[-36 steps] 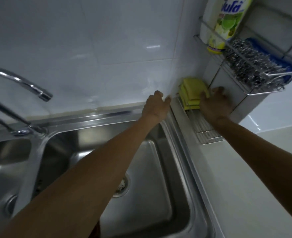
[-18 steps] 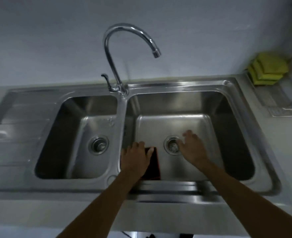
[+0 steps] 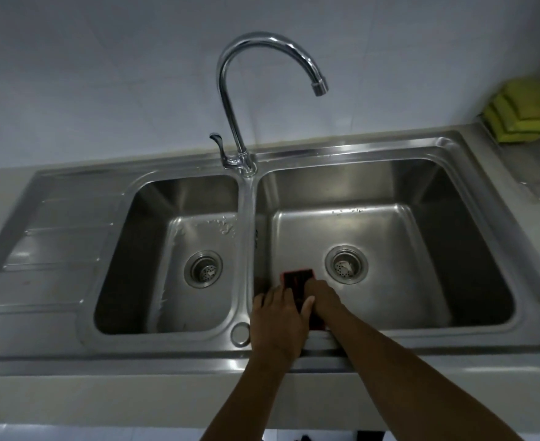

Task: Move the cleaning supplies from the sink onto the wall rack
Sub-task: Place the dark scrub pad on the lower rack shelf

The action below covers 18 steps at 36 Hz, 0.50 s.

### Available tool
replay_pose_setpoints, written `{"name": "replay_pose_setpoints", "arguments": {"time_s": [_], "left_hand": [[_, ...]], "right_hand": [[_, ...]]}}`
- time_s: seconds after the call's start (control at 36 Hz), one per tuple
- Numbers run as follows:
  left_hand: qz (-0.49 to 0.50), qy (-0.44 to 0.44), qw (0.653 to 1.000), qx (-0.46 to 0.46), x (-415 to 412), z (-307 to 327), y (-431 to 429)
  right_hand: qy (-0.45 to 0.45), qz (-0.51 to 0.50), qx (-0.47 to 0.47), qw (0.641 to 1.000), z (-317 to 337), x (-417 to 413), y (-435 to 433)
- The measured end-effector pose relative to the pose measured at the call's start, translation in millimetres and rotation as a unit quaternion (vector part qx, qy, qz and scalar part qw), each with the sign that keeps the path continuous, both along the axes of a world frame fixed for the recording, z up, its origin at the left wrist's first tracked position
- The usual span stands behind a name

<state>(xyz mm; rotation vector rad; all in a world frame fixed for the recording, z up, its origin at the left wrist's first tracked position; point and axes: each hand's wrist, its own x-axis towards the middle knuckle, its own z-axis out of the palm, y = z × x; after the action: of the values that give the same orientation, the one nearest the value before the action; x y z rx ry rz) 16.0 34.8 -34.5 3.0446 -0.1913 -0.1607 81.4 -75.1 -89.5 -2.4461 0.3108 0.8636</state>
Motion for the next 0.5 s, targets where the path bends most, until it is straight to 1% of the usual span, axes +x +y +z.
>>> {"name": "replay_pose_setpoints", "arguments": {"time_s": [0.11,0.31,0.44,0.5], "left_hand": [[0.002,-0.009,1.0,0.005,2,-2,-1],[-0.016,0.012,1.0,0.024,4,-5,1],[-0.019,0.036,0.999,0.01,4,-6,1],[-0.026,0.038,0.999,-0.001,4,-6,1]], "right_hand": [[0.001,0.012,-0.007,1.0,-2,0,-2],[0.003,0.003,0.003,1.0,-4,-2,-4],[-0.04,-0.022,-0.008,0.999,11,-5,-11],[-0.062,-0.017,-0.012,0.998,22,-7,-20]]}}
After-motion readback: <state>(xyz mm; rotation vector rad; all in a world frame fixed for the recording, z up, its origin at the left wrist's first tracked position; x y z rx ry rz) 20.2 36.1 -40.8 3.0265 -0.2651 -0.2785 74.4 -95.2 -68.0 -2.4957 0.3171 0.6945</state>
